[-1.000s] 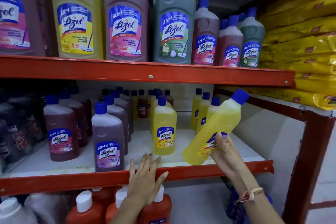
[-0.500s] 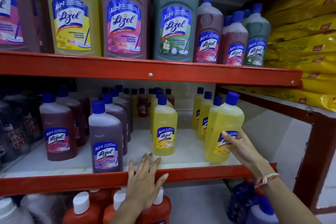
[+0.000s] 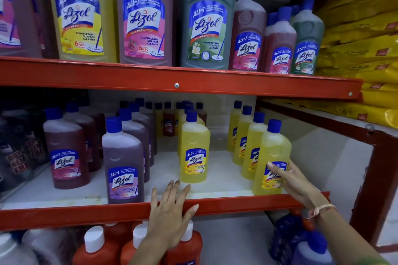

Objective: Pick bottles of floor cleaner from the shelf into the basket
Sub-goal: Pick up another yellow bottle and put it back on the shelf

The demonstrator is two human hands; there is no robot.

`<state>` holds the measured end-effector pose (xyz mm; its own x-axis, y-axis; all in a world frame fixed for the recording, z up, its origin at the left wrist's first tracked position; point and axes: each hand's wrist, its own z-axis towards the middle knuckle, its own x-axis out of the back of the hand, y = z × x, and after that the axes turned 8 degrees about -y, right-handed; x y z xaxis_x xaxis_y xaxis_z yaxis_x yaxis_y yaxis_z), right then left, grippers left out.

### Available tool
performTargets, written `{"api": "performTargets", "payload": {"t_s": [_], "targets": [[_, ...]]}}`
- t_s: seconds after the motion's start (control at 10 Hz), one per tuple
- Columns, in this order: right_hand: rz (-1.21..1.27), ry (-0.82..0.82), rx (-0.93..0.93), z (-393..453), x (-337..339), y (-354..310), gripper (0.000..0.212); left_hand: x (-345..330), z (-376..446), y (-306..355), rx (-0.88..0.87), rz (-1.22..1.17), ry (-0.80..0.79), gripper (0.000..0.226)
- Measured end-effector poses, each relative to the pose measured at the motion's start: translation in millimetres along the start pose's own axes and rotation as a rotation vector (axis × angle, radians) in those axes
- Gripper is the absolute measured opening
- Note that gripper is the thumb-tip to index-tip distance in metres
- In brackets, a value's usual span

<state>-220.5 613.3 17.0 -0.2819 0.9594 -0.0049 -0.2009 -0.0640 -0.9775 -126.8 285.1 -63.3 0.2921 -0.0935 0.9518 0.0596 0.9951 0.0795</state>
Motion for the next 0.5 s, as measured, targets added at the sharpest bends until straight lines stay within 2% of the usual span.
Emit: {"api": "performTargets", "payload": {"t_s": [0.3,0.4,0.5], "targets": [[-0.037,0.016,-0.008,-4.8,-5.3,-1.3,0.091,7.5,-4.6,2.6,-0.003,-0.008,-0.056,0.063],[-0.121,0.082,-0.016,-9.6,-17.9,-4.3,0.070,10.2,-6.3,4.0,0.010,-0.019,-0.079,0.065],[-0.284,0.253,0.024,-15.5,-32.4,-14.6,0.089,23.2,-14.1,4.5,-0.065,-0.123,0.021,0.073]]}}
